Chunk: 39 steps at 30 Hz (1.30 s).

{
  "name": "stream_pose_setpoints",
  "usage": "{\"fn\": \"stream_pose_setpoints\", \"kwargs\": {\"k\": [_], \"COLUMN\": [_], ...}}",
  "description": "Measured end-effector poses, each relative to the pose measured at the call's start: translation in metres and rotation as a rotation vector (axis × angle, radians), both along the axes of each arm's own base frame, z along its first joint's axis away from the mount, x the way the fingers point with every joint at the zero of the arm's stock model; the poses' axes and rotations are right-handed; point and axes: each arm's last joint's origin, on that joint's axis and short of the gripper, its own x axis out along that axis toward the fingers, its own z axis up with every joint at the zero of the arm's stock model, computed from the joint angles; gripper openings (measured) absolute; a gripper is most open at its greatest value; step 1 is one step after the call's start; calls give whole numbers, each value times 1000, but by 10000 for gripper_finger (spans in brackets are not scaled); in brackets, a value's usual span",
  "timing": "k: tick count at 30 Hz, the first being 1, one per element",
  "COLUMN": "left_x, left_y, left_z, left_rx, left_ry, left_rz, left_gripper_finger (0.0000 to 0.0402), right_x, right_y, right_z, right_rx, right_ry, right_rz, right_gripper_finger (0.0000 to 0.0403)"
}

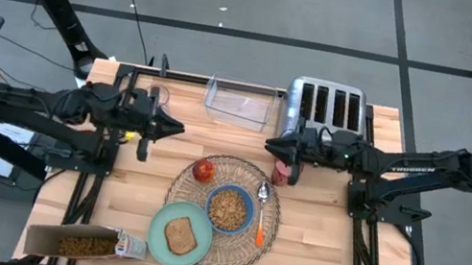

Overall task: Arrange a breakfast setting
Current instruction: Return to Home Position

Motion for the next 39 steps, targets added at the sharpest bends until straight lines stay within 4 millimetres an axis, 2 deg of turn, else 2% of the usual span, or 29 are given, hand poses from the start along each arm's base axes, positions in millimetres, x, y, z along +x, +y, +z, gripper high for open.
{"fn": "stream_pose_setpoints", "kwargs": {"k": [2, 7, 13, 16, 21, 27, 33, 39], "left_x": [-10, -37, -64, -68, -69, -75, -79, -79], "left_y": [4, 13, 13, 14, 13, 13, 13, 14], "left_z": [-3, -28, -44, -54, -76, -86, -102, -118], "left_rx": [-1, -17, 42, 41, 12, 41, 39, 41], "left_ry": [-8, -79, -142, -132, -118, -133, -132, -142], "left_rz": [23, 84, 105, 110, 106, 105, 123, 163], "left_gripper_finger": [50, 50, 50, 50, 50, 50, 50, 50], "right_x": [-6, -24, -50, -63, -83, -102, -114, -119], "right_y": [1, 2, 3, 3, 2, 3, 3, 4], "right_z": [-1, -16, -23, -24, -37, -49, -65, -66], "right_rx": [-21, -18, -45, -80, -87, -64, -59, -70], "right_ry": [-32, -50, -103, -145, -176, -228, -249, -272], "right_rz": [28, 23, 26, 16, -14, -7, -5, 5], "right_gripper_finger": [73, 74, 74, 74, 74, 74, 74, 74]}}
